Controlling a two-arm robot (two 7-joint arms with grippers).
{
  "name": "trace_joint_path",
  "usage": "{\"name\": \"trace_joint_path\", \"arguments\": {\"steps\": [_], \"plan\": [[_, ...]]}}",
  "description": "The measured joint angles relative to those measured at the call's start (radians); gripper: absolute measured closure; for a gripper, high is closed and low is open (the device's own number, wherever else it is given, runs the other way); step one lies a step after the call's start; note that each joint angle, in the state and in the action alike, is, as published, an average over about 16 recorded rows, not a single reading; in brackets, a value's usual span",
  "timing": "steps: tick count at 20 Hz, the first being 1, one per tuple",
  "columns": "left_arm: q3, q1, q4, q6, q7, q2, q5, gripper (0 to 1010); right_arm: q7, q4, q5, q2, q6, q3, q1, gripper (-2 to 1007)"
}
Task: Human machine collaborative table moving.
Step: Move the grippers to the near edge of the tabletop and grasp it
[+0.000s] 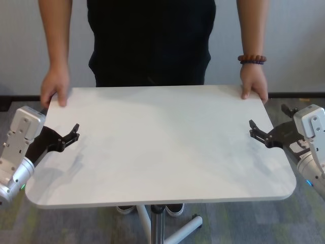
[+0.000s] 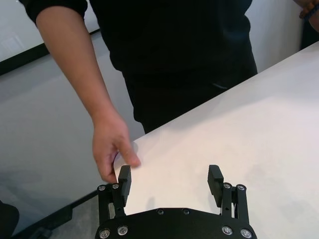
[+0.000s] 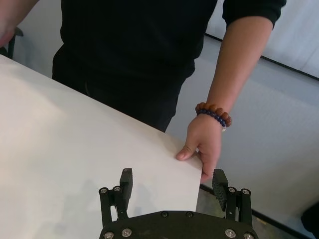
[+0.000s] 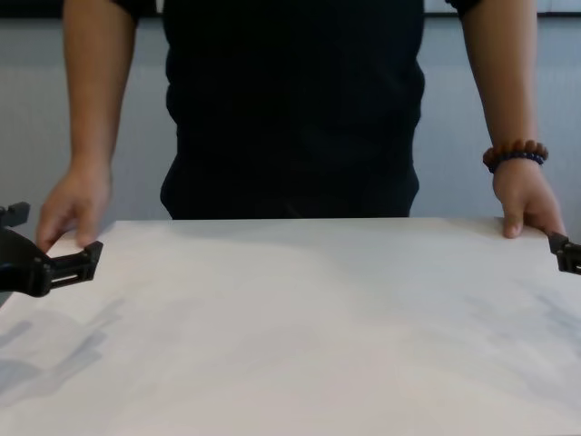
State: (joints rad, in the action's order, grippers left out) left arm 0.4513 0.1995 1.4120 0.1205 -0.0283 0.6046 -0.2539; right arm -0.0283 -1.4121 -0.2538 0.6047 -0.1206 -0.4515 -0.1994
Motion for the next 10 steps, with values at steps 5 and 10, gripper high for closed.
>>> {"name": "trace_joint_path", "arguments": {"steps": [5, 10], "plan": [[0.000, -0.004, 0.005, 0.004, -0.012, 0.002, 0.012, 13, -0.005, -0.004, 0.005, 0.001, 0.000, 0.000, 0.003, 2], [-0.002, -0.034, 0.044, 0.016, -0.051, 0.019, 0.058, 13, -0.023, -0.039, 0.025, 0.010, 0.004, 0.001, 0.028, 2]]}}
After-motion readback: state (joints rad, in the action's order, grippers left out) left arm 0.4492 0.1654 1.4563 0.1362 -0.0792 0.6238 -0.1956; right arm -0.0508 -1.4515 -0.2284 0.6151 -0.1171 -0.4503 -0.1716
